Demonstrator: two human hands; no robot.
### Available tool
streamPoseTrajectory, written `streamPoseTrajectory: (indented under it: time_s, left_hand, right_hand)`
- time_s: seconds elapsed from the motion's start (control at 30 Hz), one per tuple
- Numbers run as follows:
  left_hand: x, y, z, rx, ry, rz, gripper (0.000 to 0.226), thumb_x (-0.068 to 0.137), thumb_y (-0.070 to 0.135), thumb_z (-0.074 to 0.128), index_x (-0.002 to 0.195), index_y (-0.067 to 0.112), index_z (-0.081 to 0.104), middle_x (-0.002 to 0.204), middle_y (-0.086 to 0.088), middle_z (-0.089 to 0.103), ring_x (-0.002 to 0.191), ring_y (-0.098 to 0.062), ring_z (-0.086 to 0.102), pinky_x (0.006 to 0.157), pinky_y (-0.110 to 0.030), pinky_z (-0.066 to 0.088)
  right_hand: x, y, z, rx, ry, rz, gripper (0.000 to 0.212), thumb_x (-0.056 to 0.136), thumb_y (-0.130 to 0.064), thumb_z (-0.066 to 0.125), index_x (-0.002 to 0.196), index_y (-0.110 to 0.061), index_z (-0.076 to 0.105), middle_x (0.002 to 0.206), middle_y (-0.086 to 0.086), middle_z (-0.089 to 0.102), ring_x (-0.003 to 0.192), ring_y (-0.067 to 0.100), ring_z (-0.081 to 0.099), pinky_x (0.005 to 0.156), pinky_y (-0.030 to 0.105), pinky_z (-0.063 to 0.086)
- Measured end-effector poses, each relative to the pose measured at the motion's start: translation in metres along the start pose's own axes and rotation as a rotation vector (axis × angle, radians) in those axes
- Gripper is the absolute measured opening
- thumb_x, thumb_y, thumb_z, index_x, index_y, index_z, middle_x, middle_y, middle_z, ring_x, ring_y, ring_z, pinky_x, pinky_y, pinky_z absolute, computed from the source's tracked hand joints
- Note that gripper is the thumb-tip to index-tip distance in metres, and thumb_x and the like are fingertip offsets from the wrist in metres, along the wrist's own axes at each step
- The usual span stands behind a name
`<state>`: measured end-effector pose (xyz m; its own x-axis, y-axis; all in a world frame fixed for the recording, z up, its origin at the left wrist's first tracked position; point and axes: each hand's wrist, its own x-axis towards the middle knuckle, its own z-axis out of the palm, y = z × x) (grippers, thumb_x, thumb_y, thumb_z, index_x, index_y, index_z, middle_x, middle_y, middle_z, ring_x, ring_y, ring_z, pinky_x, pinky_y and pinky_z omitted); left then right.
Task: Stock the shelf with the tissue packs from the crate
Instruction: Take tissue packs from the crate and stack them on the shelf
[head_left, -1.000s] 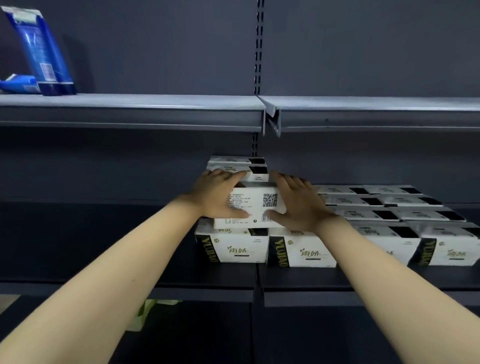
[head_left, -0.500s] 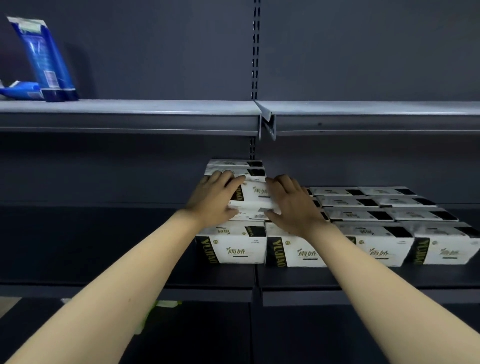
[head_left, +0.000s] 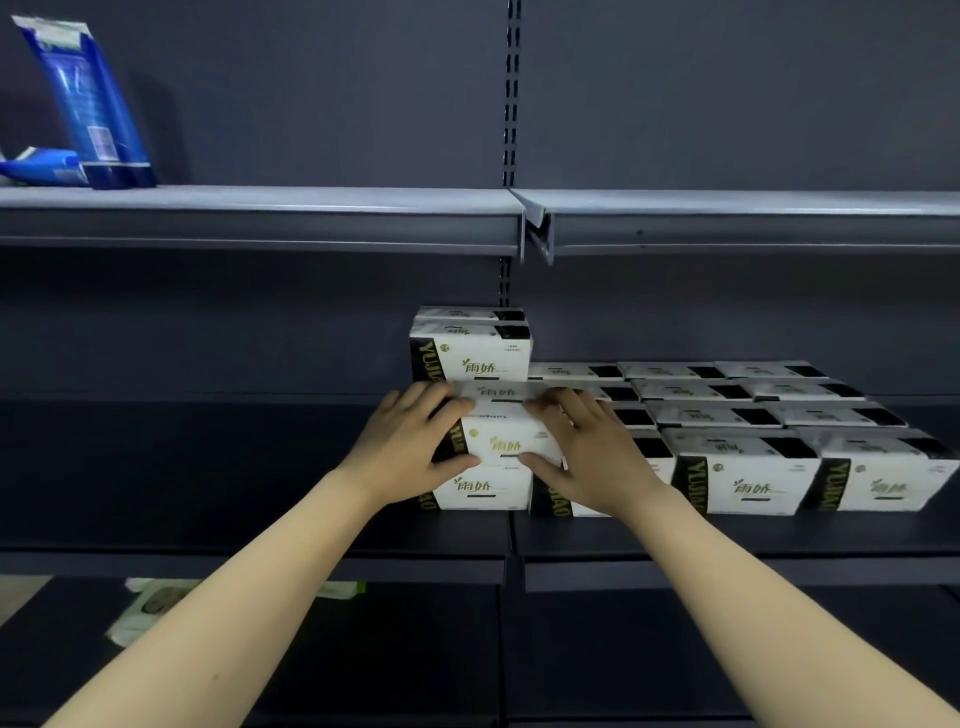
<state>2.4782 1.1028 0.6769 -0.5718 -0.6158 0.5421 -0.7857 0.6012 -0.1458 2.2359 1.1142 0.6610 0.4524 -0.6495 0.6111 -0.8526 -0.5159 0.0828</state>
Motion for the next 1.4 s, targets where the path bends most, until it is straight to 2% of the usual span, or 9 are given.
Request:
streamPoseTrajectory:
  time_s: [0.13,0.4,0.6,0.77,0.9,1.03,1.2,1.3,1.4]
  left_hand:
    - [0.000,0.001,-0.008,0.012,-0.066,-0.018,0.075,0.077,0.067,0.044,0.133,0.016,0.046,0.128,-0.003,0.055,0.110,-0.023,0.054,0.085,-0.037,0.042]
    - [0.018,-0.007,-0.023,-0.073,-0.243,-0.186,0.120,0.066,0.075,0.062,0.151,0.016,0.003,0.158,-0.001,0.009,0.143,-0.018,0.013,0.113,-0.035,0.013]
    - [0.041,-0.003,-0.022,-0.186,-0.525,-0.202,0.111,0.075,0.066,0.063,0.151,0.023,-0.005,0.159,0.003,0.007,0.144,-0.018,0.009,0.114,-0.039,0.009]
    - [0.049,0.001,-0.014,-0.238,-0.567,-0.211,0.096,0.080,0.065,0.057,0.151,0.031,0.002,0.158,0.004,0.008,0.144,-0.023,0.008,0.115,-0.043,0.018]
    - [0.051,0.001,-0.014,-0.203,-0.523,-0.210,0.100,0.075,0.062,0.064,0.150,0.032,0.006,0.149,0.001,0.022,0.139,-0.025,0.017,0.110,-0.044,0.025]
    - [0.052,-0.001,-0.021,-0.027,-0.364,-0.170,0.110,0.066,0.062,0.070,0.149,0.025,0.009,0.140,-0.001,0.025,0.129,-0.023,0.022,0.106,-0.043,0.026]
    - [0.047,-0.013,-0.021,0.113,-0.116,-0.103,0.110,0.066,0.065,0.067,0.149,0.016,0.016,0.138,-0.007,0.029,0.125,-0.022,0.022,0.103,-0.042,0.024]
    - [0.045,-0.015,-0.010,0.119,0.036,-0.050,0.110,0.055,0.066,0.075,0.140,0.008,0.035,0.124,-0.017,0.046,0.113,-0.026,0.030,0.094,-0.052,0.036]
    - [0.042,-0.019,0.005,0.092,0.128,-0.045,0.115,0.040,0.060,0.084,0.132,0.009,0.037,0.120,-0.012,0.040,0.108,-0.027,0.035,0.088,-0.054,0.042]
  right_hand:
    - [-0.006,-0.002,0.002,-0.011,0.019,0.009,0.054,0.083,-0.049,0.047,0.121,-0.012,0.056,0.114,0.010,0.058,0.101,0.030,0.058,0.076,0.042,0.052]
    - [-0.009,-0.005,0.007,-0.009,0.047,0.038,0.053,0.084,-0.049,0.046,0.123,-0.013,0.055,0.119,0.008,0.056,0.104,0.028,0.055,0.080,0.041,0.050]
    - [-0.009,-0.005,0.007,0.003,0.048,0.037,0.052,0.084,-0.048,0.047,0.124,-0.015,0.052,0.120,0.008,0.055,0.106,0.030,0.055,0.077,0.042,0.051]
    - [-0.007,-0.005,0.004,0.020,0.034,0.041,0.051,0.083,-0.047,0.047,0.124,-0.016,0.051,0.120,0.007,0.055,0.105,0.029,0.056,0.079,0.043,0.051]
    - [-0.005,-0.007,-0.001,0.045,0.027,0.056,0.050,0.089,-0.049,0.042,0.122,-0.014,0.056,0.121,0.006,0.054,0.106,0.028,0.055,0.080,0.044,0.051]
    - [-0.005,-0.008,-0.005,0.149,0.046,0.197,0.070,0.093,-0.063,0.017,0.126,-0.011,0.050,0.120,0.005,0.052,0.109,0.027,0.050,0.087,0.046,0.046]
    - [0.011,-0.003,-0.004,0.176,0.064,0.244,0.075,0.089,-0.064,0.032,0.143,-0.012,0.030,0.143,0.007,0.039,0.128,0.028,0.040,0.101,0.048,0.039]
    - [0.025,-0.003,-0.001,0.125,0.034,0.219,0.079,0.086,-0.061,0.038,0.145,-0.012,0.025,0.145,0.009,0.036,0.128,0.031,0.041,0.099,0.050,0.042]
    - [0.032,-0.002,0.004,0.116,-0.018,0.214,0.086,0.083,-0.062,0.039,0.149,-0.013,0.017,0.151,0.009,0.028,0.134,0.031,0.034,0.104,0.049,0.035]
